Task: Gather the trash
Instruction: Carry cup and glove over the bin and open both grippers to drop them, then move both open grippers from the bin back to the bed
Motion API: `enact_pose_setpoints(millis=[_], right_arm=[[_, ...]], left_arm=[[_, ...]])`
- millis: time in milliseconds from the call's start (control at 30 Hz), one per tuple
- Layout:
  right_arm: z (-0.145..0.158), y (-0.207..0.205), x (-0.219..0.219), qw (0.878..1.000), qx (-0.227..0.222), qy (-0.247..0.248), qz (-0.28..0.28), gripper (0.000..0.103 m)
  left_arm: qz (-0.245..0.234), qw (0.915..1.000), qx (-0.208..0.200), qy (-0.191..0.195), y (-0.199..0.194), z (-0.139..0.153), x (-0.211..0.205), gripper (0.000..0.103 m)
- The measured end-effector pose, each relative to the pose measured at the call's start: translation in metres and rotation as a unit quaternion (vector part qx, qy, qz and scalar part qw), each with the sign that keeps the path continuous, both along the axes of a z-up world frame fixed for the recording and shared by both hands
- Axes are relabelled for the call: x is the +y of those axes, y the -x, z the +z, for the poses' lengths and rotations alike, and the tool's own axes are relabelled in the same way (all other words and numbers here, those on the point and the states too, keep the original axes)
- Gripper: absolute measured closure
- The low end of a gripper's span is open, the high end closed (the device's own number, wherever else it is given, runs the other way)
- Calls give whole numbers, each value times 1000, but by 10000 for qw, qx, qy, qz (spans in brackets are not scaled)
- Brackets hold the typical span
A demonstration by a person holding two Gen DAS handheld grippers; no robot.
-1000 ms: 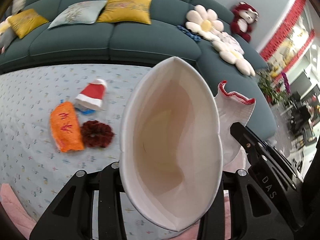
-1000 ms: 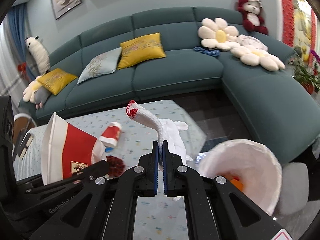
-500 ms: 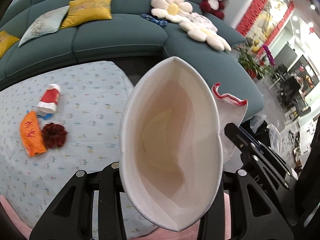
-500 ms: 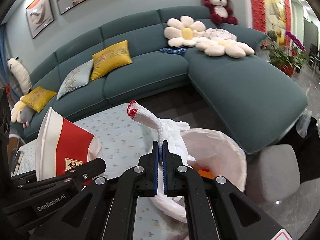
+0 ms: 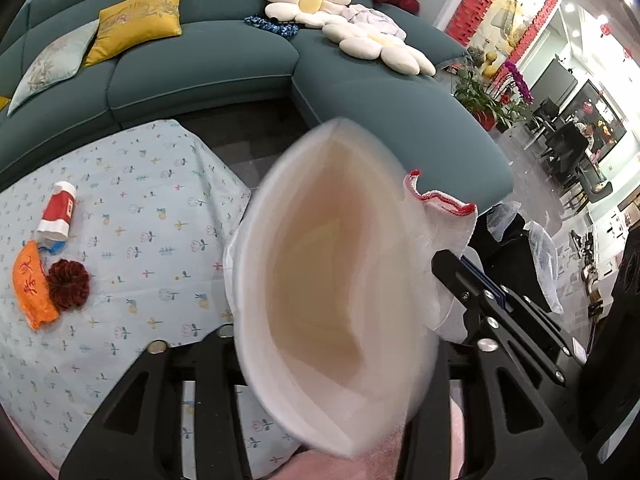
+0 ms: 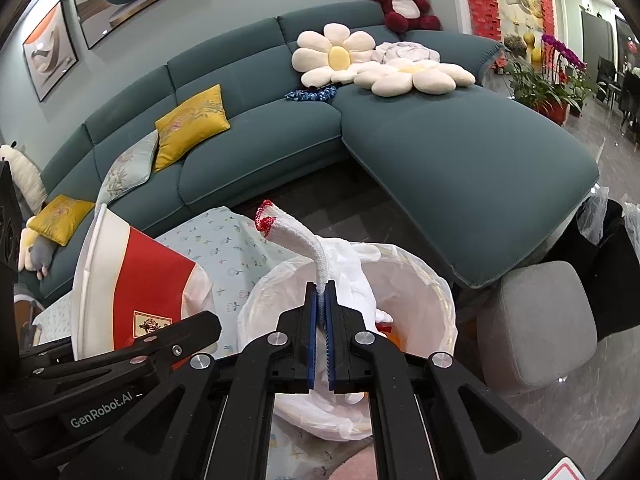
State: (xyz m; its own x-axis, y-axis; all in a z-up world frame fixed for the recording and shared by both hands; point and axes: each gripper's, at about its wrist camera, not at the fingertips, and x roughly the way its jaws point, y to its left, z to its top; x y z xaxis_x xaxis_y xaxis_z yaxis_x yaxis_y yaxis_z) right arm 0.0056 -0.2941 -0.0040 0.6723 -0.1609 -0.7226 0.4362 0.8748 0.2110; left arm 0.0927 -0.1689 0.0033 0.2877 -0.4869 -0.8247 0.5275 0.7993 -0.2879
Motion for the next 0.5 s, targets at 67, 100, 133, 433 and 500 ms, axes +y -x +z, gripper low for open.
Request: enact_pose_setpoints(millis=[67, 100, 133, 433, 500], right_arm=[[0, 2, -2, 10000, 12, -8, -15, 96], [0, 2, -3, 10000, -6, 7, -26, 94], [-1, 2, -2, 10000, -5, 5, -22, 93], [3, -2, 2, 10000, -25, -13, 29, 87], [5, -3, 5, 10000, -52, 3, 51, 79]], left_arm=[[45, 10000, -15, -14, 2, -1, -1, 51], [65, 10000, -30, -17, 1, -2, -1, 50], [86, 10000, -42, -27, 1, -2, -1, 48], [302, 9994, -83, -155, -5, -2, 13, 47], [364, 9992, -96, -149, -7, -1, 17, 47]])
